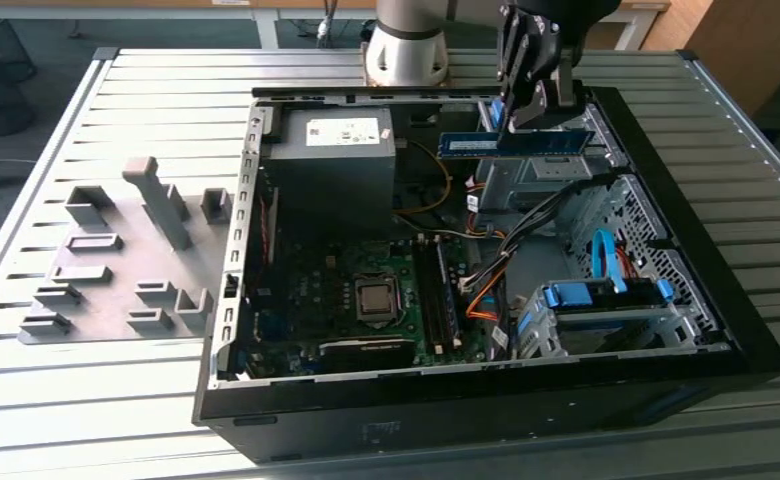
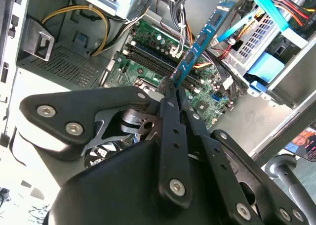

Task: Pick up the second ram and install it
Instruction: 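Insert the second ram into the second slot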

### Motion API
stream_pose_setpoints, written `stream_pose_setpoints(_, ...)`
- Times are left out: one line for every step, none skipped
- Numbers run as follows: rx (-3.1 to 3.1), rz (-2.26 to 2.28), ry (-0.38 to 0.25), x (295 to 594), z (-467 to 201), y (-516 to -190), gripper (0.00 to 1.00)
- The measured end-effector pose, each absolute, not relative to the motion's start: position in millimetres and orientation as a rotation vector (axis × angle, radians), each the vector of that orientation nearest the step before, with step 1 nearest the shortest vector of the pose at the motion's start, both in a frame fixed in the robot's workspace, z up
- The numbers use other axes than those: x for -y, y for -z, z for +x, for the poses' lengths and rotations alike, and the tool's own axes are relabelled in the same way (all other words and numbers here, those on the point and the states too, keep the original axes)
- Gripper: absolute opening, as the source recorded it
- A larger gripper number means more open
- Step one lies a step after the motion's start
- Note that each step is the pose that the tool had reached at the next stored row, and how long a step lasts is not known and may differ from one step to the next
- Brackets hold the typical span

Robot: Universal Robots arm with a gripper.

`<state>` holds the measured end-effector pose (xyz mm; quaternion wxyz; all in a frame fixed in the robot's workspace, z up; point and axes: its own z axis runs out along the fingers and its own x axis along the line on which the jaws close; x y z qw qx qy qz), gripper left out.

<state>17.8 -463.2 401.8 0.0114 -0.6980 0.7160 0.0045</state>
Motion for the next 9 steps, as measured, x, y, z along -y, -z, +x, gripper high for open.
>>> stream_pose_setpoints(-2.233, -2.177, -0.014, 463.2, 16.8, -401.8, 0.14)
stream_pose_setpoints(-2.233, -2.177, -0.014, 463.2, 16.7, -401.8, 0.14)
stream_pose_setpoints(-2.233, -2.177, -0.014, 463.2, 16.5, -401.8, 0.14)
stream_pose_setpoints(-2.233, -2.177, -0.014, 463.2, 16.4, -401.8, 0.14)
stream_pose_setpoints(-2.233, -2.177, -0.014, 463.2, 16.3, -401.8, 0.14)
stream_pose_setpoints(-2.233, -2.177, -0.014, 463.2, 16.3, -401.8, 0.14)
stream_pose_setpoints(-2.233, -2.177, -0.014, 463.2, 16.3, -401.8, 0.14)
stream_pose_setpoints(-2.233, -2.177, -0.014, 463.2, 16.3, -401.8, 0.14)
stream_pose_setpoints(-2.233, -2.177, -0.014, 463.2, 16.3, -401.8, 0.14)
